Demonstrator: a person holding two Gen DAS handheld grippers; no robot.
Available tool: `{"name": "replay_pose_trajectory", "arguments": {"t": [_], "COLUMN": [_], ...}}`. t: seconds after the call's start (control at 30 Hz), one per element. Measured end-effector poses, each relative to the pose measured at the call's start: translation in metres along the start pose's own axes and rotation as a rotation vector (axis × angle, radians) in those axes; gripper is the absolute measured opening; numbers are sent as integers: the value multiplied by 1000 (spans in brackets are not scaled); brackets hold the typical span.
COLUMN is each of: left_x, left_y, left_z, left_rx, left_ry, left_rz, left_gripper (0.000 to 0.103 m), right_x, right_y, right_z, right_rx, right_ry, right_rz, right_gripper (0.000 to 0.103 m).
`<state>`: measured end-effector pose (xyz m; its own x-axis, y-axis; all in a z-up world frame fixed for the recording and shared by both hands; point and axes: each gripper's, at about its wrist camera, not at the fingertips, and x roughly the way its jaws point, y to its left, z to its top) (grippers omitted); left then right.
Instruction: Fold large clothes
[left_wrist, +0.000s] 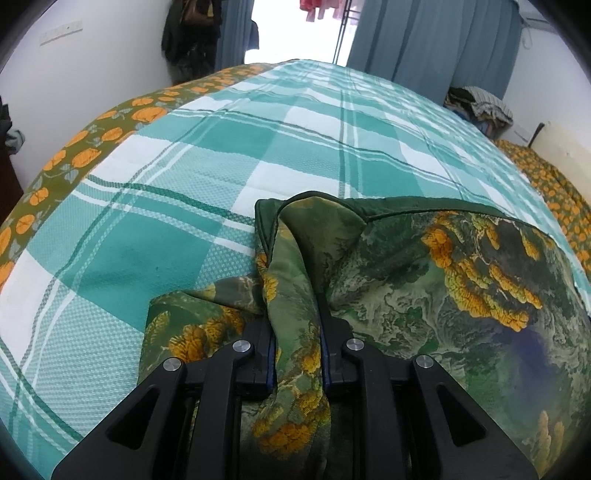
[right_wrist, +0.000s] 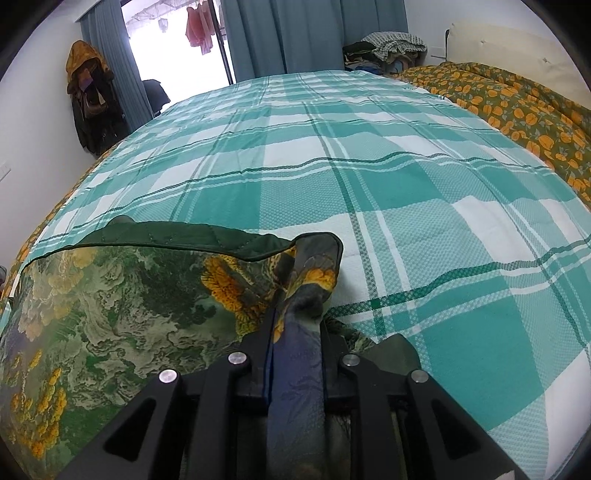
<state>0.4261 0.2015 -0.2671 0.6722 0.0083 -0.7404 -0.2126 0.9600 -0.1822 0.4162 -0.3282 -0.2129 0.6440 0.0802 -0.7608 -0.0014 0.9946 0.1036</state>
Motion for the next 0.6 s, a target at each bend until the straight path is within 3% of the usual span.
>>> {"name": "replay_pose_trajectory", "arguments": {"t": [0.6], "left_x": [1], "left_y": [1], "left_z": [0], "left_rx": [-2], "left_ry": [0], "left_rz": [-3], "left_gripper": [19], "right_x": [0], "right_y": [0], "right_z": [1], "right_rx": [5], "right_ry": [0], "right_rz": [5], "right_gripper": [19]}}
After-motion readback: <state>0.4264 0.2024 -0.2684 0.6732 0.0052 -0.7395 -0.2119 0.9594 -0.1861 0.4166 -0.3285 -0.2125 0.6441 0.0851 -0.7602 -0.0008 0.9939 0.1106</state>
